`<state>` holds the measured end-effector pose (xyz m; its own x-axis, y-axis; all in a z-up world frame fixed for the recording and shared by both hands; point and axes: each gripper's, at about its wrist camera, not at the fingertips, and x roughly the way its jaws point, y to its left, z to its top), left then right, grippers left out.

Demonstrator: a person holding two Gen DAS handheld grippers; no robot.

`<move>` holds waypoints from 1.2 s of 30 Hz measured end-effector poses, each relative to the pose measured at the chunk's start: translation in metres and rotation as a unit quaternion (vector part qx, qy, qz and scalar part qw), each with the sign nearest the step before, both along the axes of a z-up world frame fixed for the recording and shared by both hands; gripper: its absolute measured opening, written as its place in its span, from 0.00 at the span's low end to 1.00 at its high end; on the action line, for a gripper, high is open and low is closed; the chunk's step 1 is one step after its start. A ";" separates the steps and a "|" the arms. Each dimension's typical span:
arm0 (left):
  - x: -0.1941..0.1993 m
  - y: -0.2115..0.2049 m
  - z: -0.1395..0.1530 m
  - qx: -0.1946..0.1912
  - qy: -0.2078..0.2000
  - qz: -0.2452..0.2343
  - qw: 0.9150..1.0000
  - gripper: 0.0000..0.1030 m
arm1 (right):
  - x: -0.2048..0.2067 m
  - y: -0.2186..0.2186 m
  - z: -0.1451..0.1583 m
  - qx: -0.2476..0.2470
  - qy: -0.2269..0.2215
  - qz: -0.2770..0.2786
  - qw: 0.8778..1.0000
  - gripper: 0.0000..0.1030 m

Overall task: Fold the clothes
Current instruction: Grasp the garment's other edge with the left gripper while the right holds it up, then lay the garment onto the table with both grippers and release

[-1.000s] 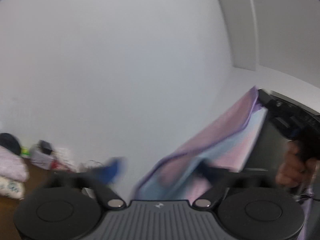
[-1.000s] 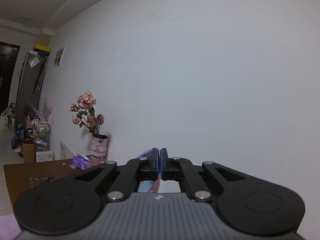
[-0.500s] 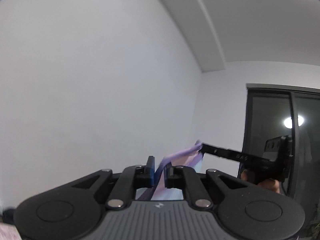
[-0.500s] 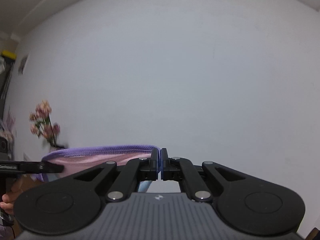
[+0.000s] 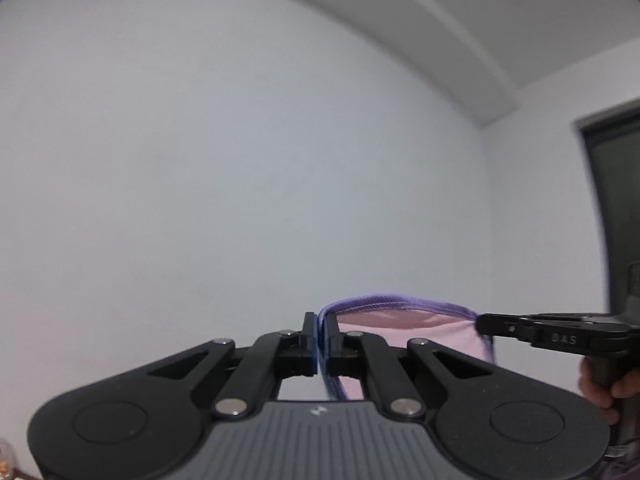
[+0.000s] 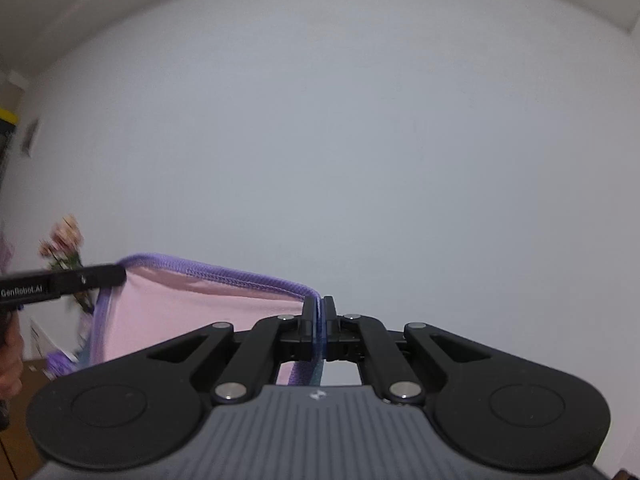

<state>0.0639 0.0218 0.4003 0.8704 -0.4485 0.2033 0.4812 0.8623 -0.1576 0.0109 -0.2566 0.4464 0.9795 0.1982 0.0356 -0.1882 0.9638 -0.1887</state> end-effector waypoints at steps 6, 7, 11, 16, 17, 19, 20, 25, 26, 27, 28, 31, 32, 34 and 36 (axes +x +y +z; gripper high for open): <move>0.135 -0.038 -0.097 0.106 0.165 0.075 0.978 0.60 | 0.135 -0.015 -0.095 -0.002 0.114 -0.069 0.991 0.14; 0.139 -0.040 -0.117 0.124 0.192 0.080 0.970 0.60 | 0.152 -0.017 -0.119 -0.012 0.140 -0.084 0.987 0.34; 0.102 -0.020 -0.178 0.185 0.233 0.058 0.953 0.74 | 0.163 -0.033 -0.199 -0.055 0.222 -0.091 0.969 0.59; -0.018 -0.001 -0.270 0.233 0.260 -0.018 0.937 0.82 | 0.048 -0.020 -0.281 -0.051 0.286 -0.002 0.957 0.88; -0.041 -0.006 -0.293 0.239 0.269 -0.051 0.932 0.82 | 0.021 -0.018 -0.302 -0.041 0.303 0.024 0.952 0.88; -0.088 -0.014 -0.338 0.251 0.285 -0.116 0.917 0.82 | -0.035 -0.016 -0.346 -0.020 0.334 0.068 0.940 0.86; -0.108 -0.018 -0.356 0.249 0.293 -0.140 0.912 0.82 | -0.060 -0.018 -0.360 0.000 0.337 0.081 0.938 0.84; -0.162 -0.036 -0.383 0.234 0.331 -0.158 0.900 0.81 | -0.121 -0.022 -0.411 0.117 0.343 0.128 0.923 0.76; -0.168 -0.037 -0.385 0.240 0.336 -0.147 0.899 0.81 | -0.121 -0.021 -0.416 0.123 0.348 0.136 0.919 0.74; -0.169 -0.038 -0.386 0.251 0.341 -0.133 0.896 0.79 | -0.130 -0.024 -0.417 0.115 0.352 0.136 0.919 0.74; -0.164 -0.041 -0.386 0.262 0.347 -0.116 0.893 0.77 | -0.133 -0.021 -0.418 0.108 0.351 0.137 0.920 0.74; -0.155 -0.041 -0.390 0.270 0.363 -0.078 0.888 0.38 | -0.139 -0.012 -0.420 0.093 0.347 0.143 0.922 0.72; -0.159 -0.033 -0.387 0.263 0.366 -0.067 0.890 0.22 | -0.141 -0.009 -0.420 0.091 0.345 0.148 0.922 0.72; -0.157 -0.027 -0.383 0.238 0.376 -0.063 0.893 0.10 | -0.144 -0.002 -0.419 0.088 0.341 0.159 0.922 0.70; -0.162 -0.025 -0.379 0.205 0.384 -0.059 0.898 0.06 | -0.149 0.005 -0.418 0.081 0.342 0.164 0.922 0.68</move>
<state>-0.0980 -0.0031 0.0211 0.6245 -0.4475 -0.6400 0.4588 0.8735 -0.1631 -0.1383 -0.2517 0.0279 0.6730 0.5332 -0.5126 -0.4958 0.8395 0.2222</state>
